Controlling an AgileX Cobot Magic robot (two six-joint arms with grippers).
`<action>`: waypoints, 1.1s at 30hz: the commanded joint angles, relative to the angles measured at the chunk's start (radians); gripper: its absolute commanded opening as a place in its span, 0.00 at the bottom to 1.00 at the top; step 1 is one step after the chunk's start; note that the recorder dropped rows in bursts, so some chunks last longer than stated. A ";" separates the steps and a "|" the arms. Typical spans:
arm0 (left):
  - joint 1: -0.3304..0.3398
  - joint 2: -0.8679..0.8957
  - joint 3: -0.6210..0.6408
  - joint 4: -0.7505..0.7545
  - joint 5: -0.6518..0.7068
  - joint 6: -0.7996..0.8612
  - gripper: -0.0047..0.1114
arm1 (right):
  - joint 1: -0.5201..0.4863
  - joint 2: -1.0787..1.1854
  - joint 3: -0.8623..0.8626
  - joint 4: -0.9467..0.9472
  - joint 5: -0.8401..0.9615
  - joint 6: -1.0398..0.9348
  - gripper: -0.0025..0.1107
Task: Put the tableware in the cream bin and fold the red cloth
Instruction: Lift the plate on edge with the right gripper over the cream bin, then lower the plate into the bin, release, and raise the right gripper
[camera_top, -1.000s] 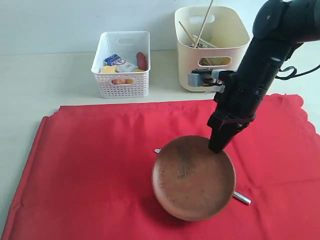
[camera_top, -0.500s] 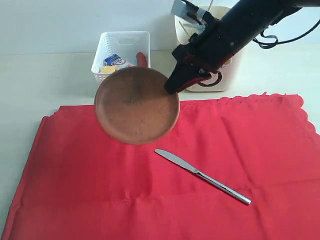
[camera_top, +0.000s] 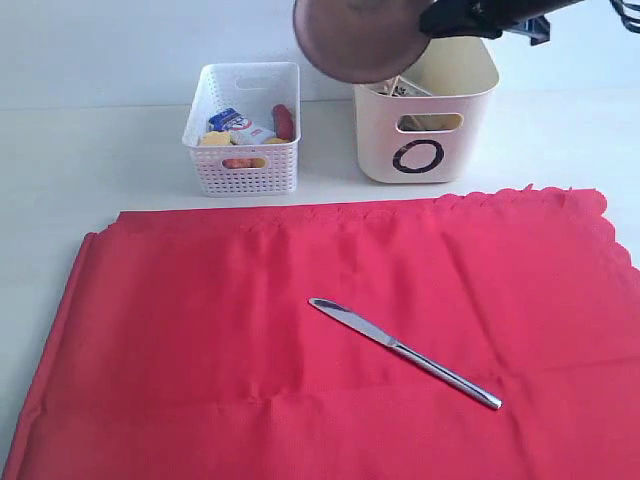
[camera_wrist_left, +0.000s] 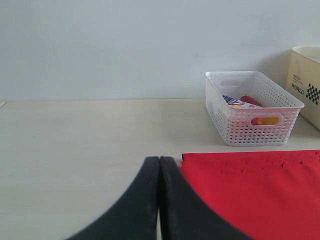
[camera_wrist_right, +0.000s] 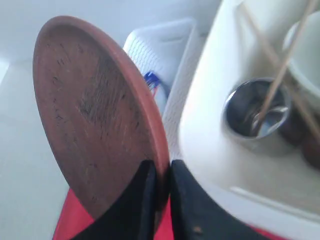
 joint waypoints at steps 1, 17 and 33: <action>-0.004 -0.007 0.004 0.000 -0.002 0.000 0.04 | -0.019 -0.011 -0.010 0.035 -0.194 0.026 0.02; -0.004 -0.007 0.004 0.000 -0.002 0.000 0.04 | -0.019 0.096 -0.003 -0.160 -0.410 0.076 0.02; -0.004 -0.007 0.004 0.000 -0.002 0.000 0.04 | -0.017 0.061 -0.006 -0.228 -0.248 0.079 0.46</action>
